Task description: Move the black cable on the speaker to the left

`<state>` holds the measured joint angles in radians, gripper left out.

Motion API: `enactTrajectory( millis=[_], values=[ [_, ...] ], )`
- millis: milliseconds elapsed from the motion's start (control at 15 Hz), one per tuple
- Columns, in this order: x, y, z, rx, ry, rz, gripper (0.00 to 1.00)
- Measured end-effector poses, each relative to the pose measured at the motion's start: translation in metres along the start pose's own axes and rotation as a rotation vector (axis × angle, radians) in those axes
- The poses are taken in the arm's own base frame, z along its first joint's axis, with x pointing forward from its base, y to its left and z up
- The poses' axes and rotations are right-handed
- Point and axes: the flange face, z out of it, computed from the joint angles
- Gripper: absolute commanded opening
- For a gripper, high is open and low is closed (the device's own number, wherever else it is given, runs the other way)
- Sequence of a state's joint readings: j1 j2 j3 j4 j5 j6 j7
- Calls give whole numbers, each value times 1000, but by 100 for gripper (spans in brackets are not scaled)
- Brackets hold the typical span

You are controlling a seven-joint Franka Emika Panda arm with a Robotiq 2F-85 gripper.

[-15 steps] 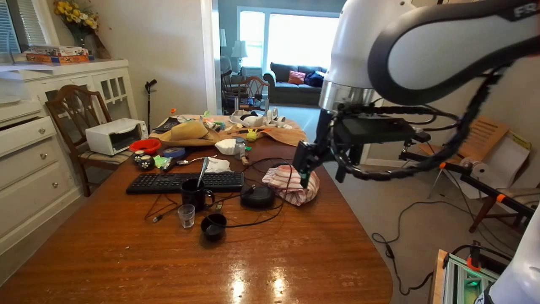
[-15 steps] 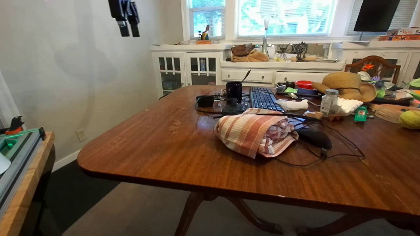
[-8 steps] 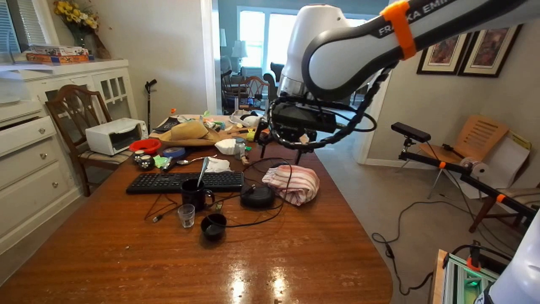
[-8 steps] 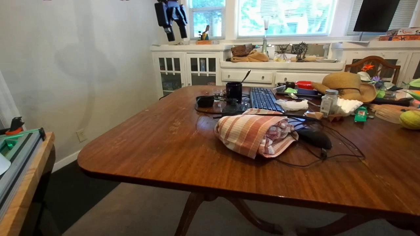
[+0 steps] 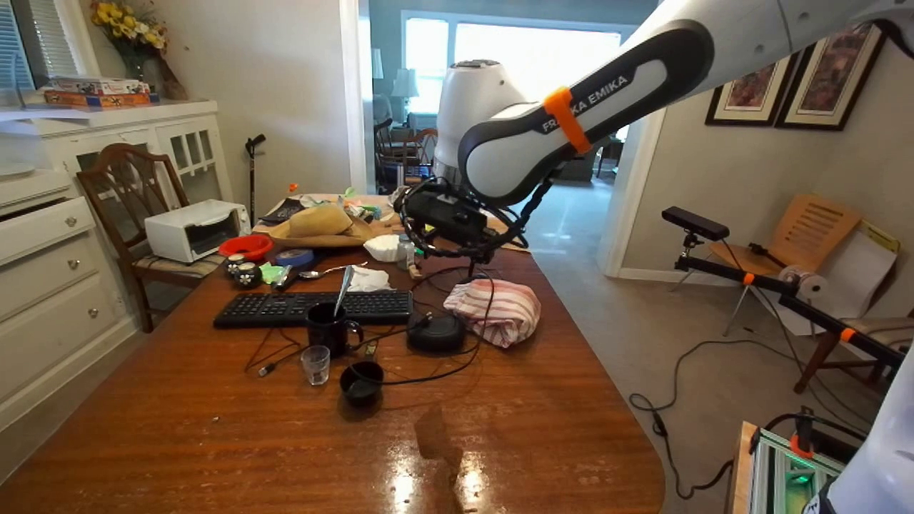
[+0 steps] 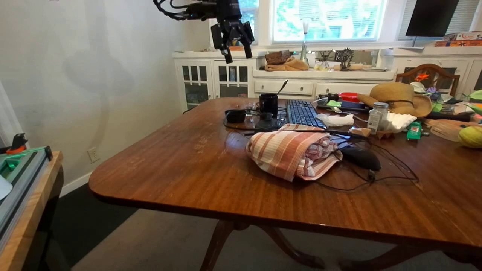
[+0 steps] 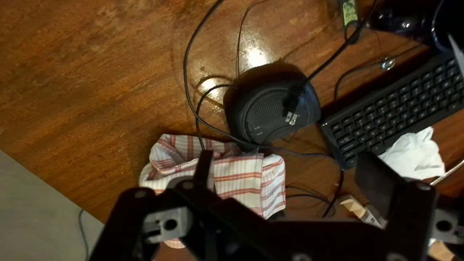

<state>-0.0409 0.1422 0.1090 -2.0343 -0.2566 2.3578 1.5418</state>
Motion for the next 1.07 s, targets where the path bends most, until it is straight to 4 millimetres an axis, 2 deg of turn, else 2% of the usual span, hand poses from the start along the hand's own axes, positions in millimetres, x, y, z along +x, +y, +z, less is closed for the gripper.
enactTrajectory(
  millis=[333,733,1067],
  values=[
    [6,-18,43,-44,22,154,100],
    [8,-18,38,-36,25,151,100],
    [17,-24,53,-51,26,175,100]
  ],
)
